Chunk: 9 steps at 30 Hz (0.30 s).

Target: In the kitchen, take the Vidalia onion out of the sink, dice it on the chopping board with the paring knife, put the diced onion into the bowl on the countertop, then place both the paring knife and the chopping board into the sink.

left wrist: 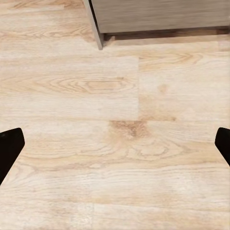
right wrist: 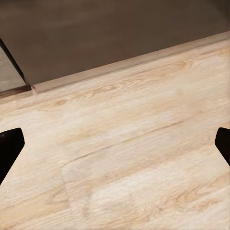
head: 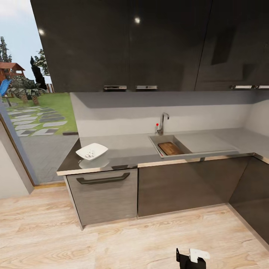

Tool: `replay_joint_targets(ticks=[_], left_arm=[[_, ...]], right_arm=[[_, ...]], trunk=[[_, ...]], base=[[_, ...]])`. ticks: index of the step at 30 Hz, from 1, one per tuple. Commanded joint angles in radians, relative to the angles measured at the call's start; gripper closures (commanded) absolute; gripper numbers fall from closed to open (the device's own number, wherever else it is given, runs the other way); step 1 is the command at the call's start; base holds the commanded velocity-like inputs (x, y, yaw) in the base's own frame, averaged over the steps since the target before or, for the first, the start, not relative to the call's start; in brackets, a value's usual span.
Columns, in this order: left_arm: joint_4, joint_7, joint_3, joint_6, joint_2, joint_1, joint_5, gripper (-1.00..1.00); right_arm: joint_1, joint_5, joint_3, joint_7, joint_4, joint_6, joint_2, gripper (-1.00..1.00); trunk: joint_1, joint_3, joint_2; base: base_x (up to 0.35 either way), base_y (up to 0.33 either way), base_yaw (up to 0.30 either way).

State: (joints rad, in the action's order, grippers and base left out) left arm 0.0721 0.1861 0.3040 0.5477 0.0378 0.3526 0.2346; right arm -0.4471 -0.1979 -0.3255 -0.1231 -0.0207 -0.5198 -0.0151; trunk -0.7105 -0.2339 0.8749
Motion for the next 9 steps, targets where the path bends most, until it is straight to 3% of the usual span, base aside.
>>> replay_joint_targets(ticks=[1,9], left_arm=[[0.005,0.007,0.004,0.006,0.001,0.002,0.011,-1.00],[0.005,0.007,0.004,0.006,0.001,0.002,0.011,-1.00]], right_arm=[[-0.001,-0.011,-0.004,-0.007,0.001,-0.002,0.000,-1.00],[-0.001,-0.011,-0.004,-0.007,0.001,-0.002,0.000,-1.00]], trunk=[[0.000,-0.001,0.001],[0.000,-0.001,0.001]], base=[[0.000,0.000,0.000],[0.000,0.000,0.000]])
